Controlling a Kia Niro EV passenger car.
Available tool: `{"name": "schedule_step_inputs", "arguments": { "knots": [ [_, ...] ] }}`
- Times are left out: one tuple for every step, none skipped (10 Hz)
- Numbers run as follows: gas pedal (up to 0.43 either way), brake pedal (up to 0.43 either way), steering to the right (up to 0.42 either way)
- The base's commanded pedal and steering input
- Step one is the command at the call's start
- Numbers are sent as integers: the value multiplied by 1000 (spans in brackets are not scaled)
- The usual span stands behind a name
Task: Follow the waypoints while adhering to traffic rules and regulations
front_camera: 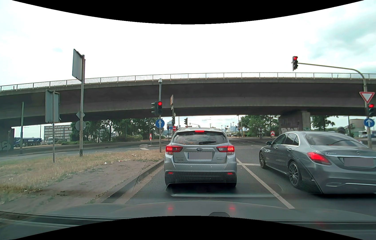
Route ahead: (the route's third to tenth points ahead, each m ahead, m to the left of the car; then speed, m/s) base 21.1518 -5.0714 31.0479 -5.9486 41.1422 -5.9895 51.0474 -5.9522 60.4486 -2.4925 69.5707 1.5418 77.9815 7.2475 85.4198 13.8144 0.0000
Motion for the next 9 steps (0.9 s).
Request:
{"name": "schedule_step_inputs", "arguments": {
  "knots": [
    [0, 256, -1],
    [0, 256, -1],
    [0, 256, -1],
    [0, 256, -1],
    [0, 262, -1],
    [0, 256, -1],
    [0, 256, -1],
    [0, 256, -1],
    [0, 256, -1]
  ]
}}
